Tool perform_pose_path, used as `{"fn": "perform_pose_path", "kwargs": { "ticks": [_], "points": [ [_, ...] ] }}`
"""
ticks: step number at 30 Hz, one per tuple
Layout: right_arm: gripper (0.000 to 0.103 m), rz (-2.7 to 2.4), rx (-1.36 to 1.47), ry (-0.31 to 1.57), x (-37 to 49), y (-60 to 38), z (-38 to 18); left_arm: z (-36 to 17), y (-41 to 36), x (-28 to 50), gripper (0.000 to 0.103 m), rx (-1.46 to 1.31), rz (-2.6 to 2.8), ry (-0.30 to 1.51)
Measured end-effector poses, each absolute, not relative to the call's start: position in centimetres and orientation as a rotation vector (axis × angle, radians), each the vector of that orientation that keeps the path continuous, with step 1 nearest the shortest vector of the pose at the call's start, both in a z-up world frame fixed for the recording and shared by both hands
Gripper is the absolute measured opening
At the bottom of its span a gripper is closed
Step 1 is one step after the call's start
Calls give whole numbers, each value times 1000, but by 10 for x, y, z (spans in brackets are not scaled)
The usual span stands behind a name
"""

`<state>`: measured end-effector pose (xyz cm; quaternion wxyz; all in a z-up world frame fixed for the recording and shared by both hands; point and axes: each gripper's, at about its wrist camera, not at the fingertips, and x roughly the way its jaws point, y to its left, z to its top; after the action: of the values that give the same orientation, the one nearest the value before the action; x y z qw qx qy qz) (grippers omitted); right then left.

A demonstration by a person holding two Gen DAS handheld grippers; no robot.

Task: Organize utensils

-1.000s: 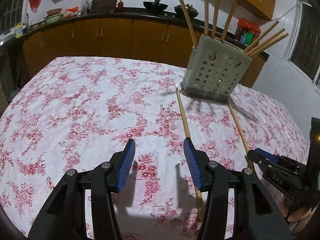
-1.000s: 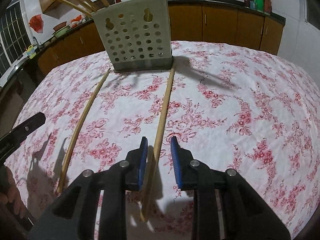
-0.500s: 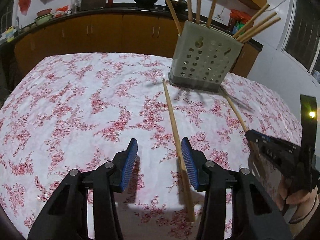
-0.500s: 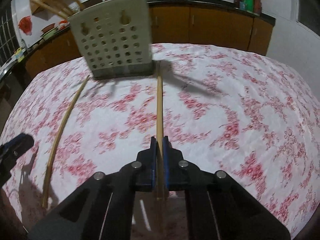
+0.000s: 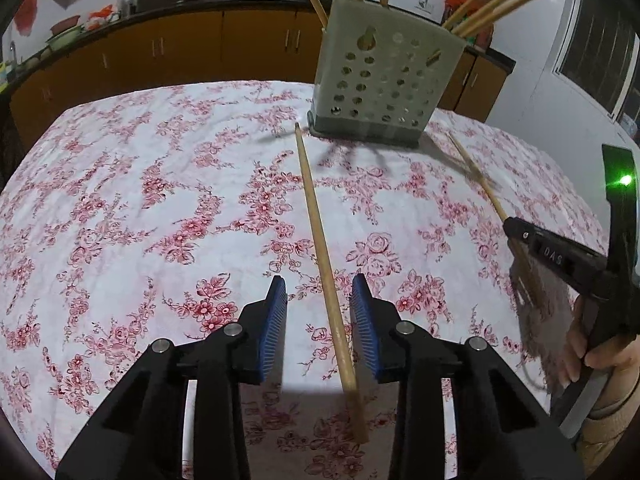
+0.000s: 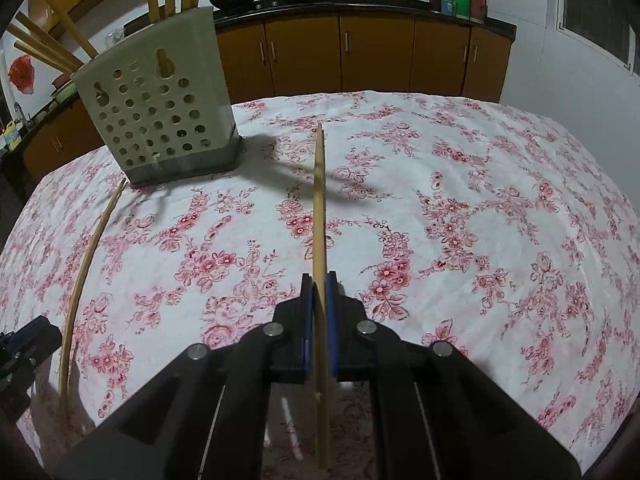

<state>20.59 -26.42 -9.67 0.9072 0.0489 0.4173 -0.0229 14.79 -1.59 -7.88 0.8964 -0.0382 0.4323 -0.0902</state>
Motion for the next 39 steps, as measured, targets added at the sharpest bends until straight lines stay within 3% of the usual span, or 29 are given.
{"fn": "perform_pose_path", "kwargs": {
  "ticks": [5,12,23,39],
  "points": [
    [8,-49,97,862,207,-263,-97,-81,-18,150,35,-69,-182,908],
    [8,-48,98,862,207,-263,-97,-84,-22,158,8,-17,-135,909],
    [9,-41,95,862,206,-260,-97,-81,23,181,8,-84,-35,916],
    [9,4,105,865,200,-255,-96,-83,12,169,8,-22,-82,888]
  ]
}}
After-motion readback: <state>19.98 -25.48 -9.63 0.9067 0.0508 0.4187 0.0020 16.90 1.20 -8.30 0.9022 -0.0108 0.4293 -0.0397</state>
